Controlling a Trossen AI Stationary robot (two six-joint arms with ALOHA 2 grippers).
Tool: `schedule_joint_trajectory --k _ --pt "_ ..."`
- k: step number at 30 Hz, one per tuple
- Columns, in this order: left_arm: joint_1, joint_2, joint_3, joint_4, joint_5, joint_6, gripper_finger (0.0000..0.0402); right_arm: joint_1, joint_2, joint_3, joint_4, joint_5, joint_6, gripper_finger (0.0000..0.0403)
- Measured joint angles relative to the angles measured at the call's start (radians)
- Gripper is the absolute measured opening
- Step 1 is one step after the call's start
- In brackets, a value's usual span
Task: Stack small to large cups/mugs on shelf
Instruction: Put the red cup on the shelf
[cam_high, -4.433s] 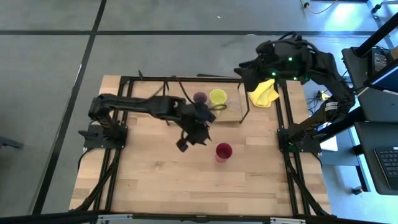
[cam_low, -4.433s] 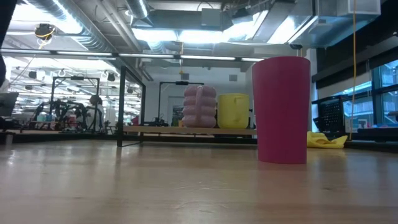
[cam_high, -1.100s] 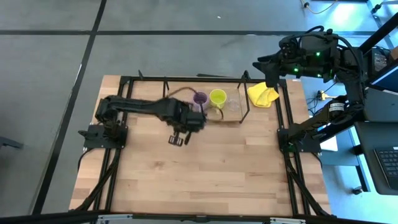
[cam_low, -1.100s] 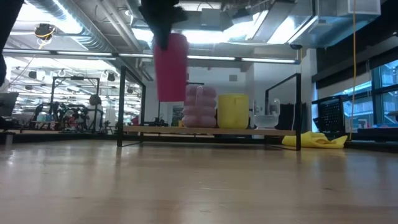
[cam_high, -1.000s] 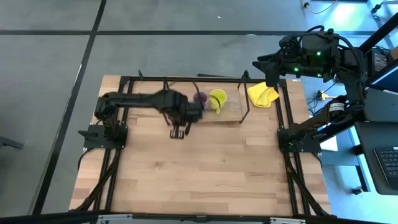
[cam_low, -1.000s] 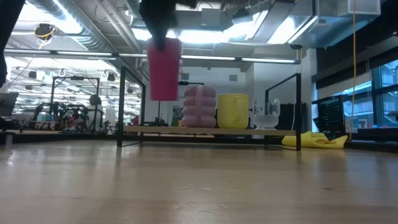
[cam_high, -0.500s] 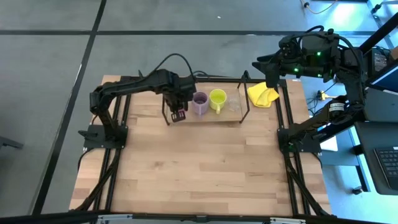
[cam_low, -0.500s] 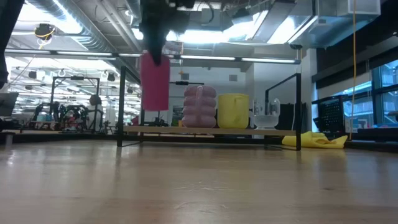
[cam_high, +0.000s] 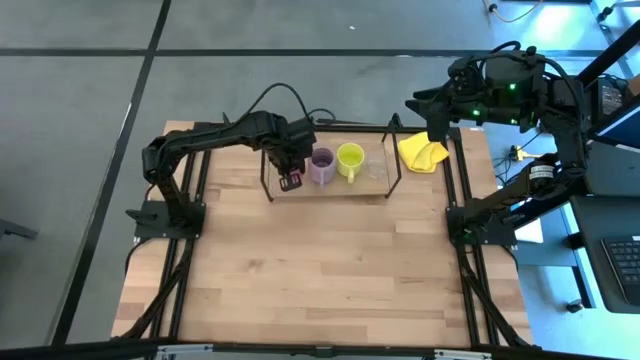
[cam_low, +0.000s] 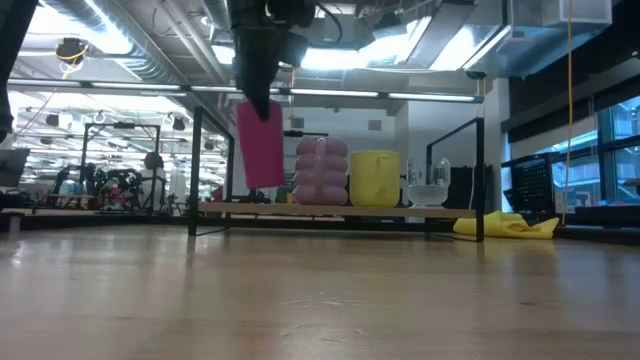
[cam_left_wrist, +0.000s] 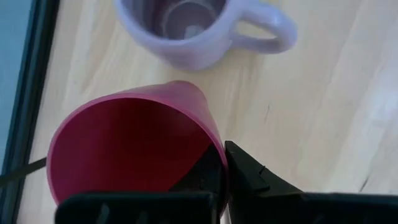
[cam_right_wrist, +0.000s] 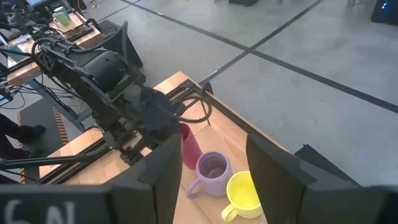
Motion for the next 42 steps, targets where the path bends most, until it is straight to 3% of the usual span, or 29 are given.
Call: schedule_joint_trajectory --k 20,32,42 --pt "0.056 0.010 0.000 -0.003 0.063 0.029 0.0001 0.000 0.000 0.000 -0.002 0.001 0.000 0.0179" --pt "0.049 0.010 -0.095 0.003 0.065 0.026 0.0018 0.000 0.000 0.000 -0.009 0.001 -0.002 0.0179" --pt "0.049 0.010 -0.040 0.053 0.057 0.052 0.0005 0.000 0.000 0.000 -0.029 0.002 -0.002 0.0179"
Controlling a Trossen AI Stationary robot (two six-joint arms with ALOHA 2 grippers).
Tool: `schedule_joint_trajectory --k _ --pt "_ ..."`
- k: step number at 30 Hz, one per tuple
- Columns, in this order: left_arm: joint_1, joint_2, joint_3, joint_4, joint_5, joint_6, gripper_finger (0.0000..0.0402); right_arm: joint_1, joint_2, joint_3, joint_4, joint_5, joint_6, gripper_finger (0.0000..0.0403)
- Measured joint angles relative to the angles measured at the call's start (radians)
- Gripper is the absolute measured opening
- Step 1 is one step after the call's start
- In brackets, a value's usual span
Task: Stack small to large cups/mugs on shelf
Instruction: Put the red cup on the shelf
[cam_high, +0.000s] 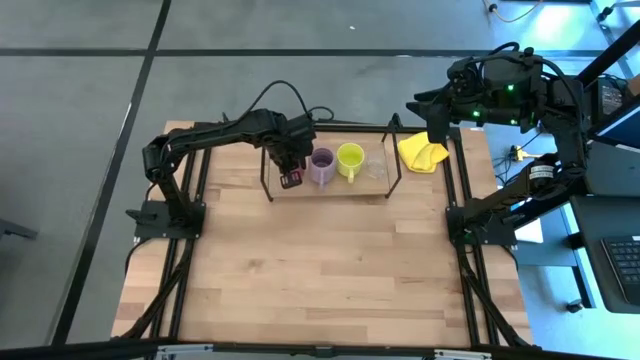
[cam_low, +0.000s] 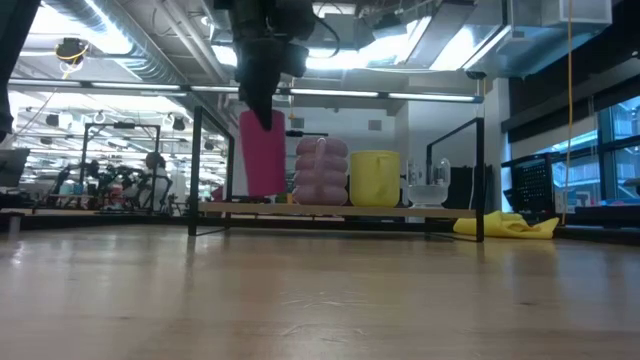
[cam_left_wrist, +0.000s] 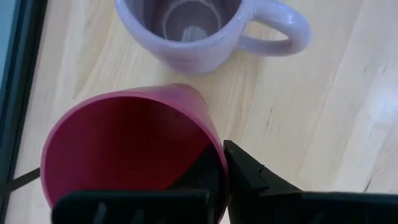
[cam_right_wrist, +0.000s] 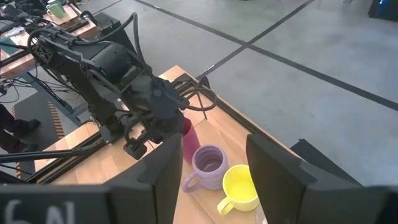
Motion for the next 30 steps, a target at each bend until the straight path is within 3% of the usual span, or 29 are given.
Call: schedule_joint_trajectory --k 30 --pt "0.001 0.000 0.000 -0.019 -0.023 0.054 0.0016 0.000 0.000 0.000 0.000 0.001 0.003 0.0179"
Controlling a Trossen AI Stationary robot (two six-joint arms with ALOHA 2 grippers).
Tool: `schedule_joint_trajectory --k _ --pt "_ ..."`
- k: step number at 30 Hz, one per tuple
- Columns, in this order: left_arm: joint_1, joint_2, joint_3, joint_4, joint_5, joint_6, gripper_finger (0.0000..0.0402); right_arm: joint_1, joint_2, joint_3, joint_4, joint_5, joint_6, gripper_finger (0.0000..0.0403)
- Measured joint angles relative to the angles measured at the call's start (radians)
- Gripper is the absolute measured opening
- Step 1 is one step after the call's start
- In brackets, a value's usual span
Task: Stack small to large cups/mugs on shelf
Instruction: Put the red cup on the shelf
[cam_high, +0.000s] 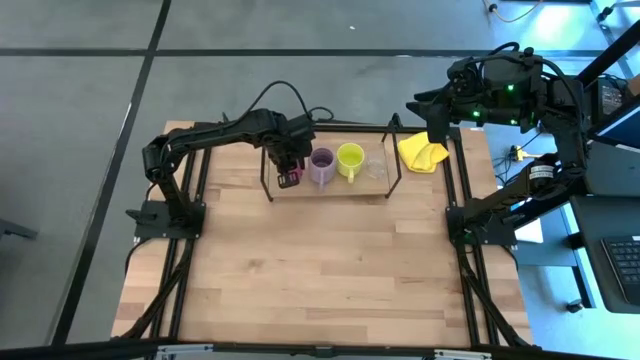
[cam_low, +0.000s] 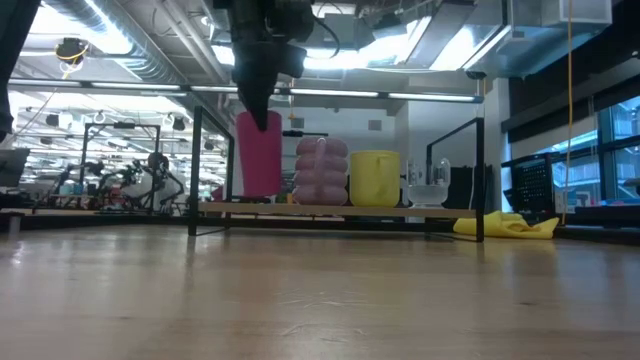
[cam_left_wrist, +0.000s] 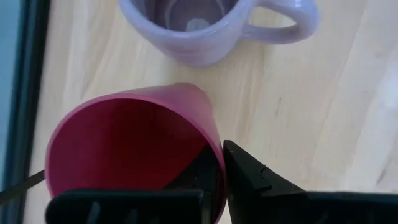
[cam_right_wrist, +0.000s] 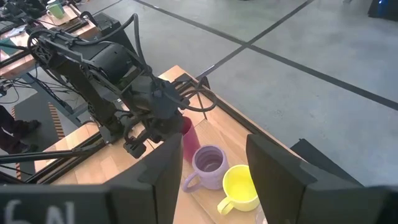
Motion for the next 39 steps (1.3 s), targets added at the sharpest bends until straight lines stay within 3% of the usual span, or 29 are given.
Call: schedule_joint_trajectory --k 10,22,39 --pt "-0.001 0.004 0.000 -0.018 -0.017 0.002 0.0019 0.000 0.000 0.000 0.000 0.000 0.005 0.0179" --pt "-0.001 0.004 0.000 -0.008 -0.033 0.013 0.0057 0.000 0.000 0.000 0.000 0.000 0.004 0.0179" --pt "-0.001 0.004 0.000 0.011 -0.079 0.036 0.0043 0.000 0.000 0.000 0.000 0.007 0.000 0.0179"
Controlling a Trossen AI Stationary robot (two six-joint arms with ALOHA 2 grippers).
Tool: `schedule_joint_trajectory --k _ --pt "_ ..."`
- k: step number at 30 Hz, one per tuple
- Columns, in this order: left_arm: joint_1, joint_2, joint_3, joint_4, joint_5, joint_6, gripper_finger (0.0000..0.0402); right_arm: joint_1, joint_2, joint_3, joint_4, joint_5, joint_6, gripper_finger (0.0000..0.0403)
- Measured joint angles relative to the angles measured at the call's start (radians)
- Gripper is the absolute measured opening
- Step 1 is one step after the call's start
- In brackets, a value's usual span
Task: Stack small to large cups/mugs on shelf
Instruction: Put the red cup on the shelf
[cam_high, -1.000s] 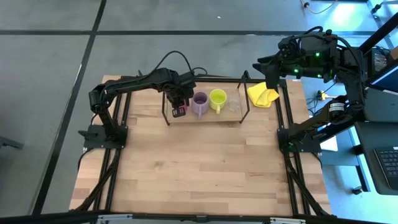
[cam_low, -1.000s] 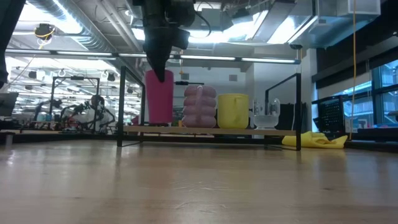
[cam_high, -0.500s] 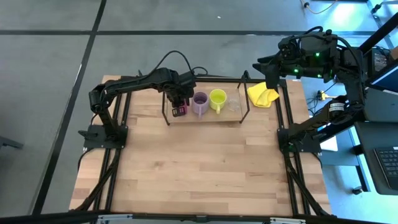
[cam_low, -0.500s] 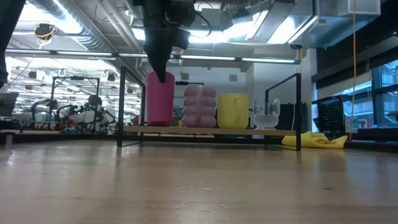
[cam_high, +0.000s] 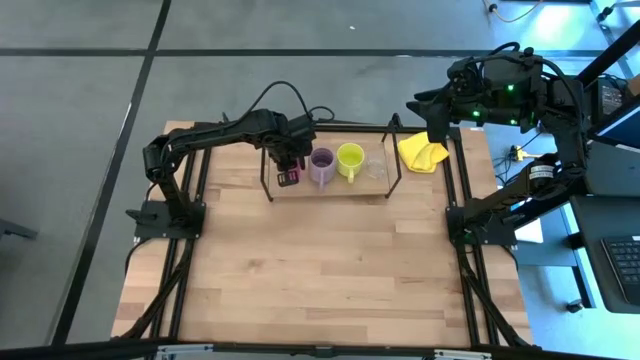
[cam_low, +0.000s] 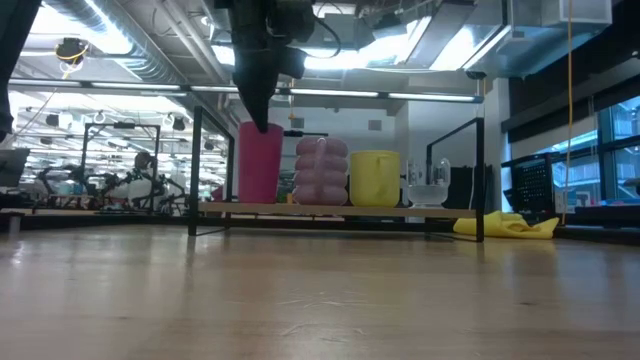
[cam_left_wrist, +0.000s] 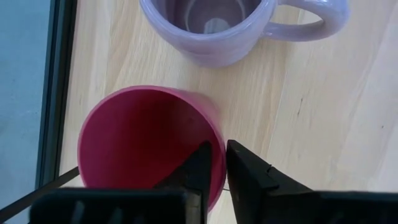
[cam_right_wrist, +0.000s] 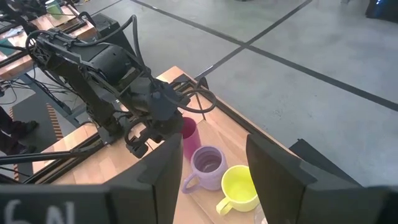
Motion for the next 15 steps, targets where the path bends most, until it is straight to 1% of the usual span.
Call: schedule_joint_trajectory --k 6,9,15 --pt "0.000 0.000 0.000 0.000 0.002 0.008 0.0039 0.000 0.000 0.000 0.000 0.002 0.000 0.0179" --pt "0.000 0.000 0.000 0.000 0.027 0.000 0.0039 0.000 0.000 0.000 0.000 0.002 0.000 0.0179" --pt "0.000 0.000 0.000 -0.012 0.031 -0.012 0.0039 0.000 0.000 0.000 0.000 0.002 0.000 0.0179"
